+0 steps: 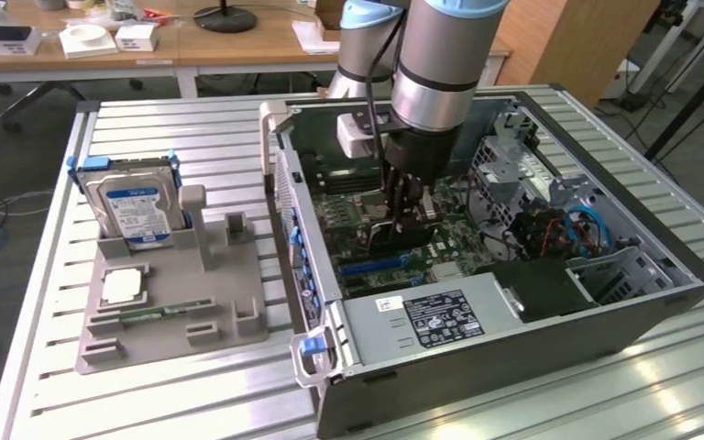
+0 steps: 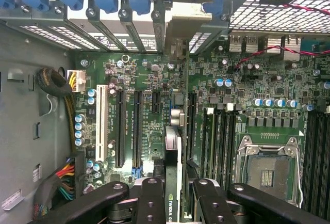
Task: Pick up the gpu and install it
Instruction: 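Insert the gpu into the slot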
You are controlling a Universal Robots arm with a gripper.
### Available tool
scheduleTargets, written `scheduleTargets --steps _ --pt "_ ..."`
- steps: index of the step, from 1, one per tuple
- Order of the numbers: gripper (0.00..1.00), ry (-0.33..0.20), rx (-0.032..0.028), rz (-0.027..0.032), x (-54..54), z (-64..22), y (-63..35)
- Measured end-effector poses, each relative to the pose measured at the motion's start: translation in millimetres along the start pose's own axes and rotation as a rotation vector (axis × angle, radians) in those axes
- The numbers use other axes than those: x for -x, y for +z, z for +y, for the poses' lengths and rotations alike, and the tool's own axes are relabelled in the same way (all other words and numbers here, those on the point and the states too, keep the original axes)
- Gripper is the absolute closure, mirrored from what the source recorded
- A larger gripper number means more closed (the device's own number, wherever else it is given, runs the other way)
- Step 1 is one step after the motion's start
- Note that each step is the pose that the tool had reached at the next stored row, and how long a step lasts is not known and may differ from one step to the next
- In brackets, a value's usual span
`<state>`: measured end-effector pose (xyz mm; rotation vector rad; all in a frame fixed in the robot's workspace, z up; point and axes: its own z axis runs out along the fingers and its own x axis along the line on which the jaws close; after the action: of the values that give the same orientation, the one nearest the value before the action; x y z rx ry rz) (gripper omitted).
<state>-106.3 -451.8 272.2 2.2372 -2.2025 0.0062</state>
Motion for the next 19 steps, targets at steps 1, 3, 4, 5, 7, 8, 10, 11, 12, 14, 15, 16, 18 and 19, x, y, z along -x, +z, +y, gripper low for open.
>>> scheduleTargets --steps 1,3,4,5,7,8,10,11,12,14,15,16,18,19 --pt "0.74 0.000 0.0000 -0.0001 0.0 0.0 0.0" --pt "0.74 0.000 0.0000 0.0000 0.0 0.0 0.2" --pt "0.74 0.000 0.0000 0.0000 0.0 0.0 0.2" --pt "0.74 0.000 0.0000 -0.0001 0.0 0.0 0.4" --pt "0.74 0.000 -0.0002 -0.0003 0.1 0.0 1.4" --pt "0.74 0.000 0.0000 -0.0001 0.0 0.0 1.6" --pt "0.74 0.000 0.0001 0.0001 0.0 0.0 1.7" --pt "0.74 0.000 0.0001 0.0001 0.0 0.0 1.7" --pt "0.74 0.000 0.0000 0.0000 0.0 0.0 1.8" --pt "0.74 0.000 0.0000 -0.0001 0.0 0.0 2.0" --pt "0.74 0.000 0.0000 -0.0001 0.0 0.0 2.2" --pt "0.74 0.000 -0.0002 -0.0004 0.1 0.0 2.6" --pt "0.74 0.000 -0.0001 -0.0002 0.1 0.1 3.5" --pt "0.74 0.000 0.0000 -0.0001 0.0 0.1 3.9"
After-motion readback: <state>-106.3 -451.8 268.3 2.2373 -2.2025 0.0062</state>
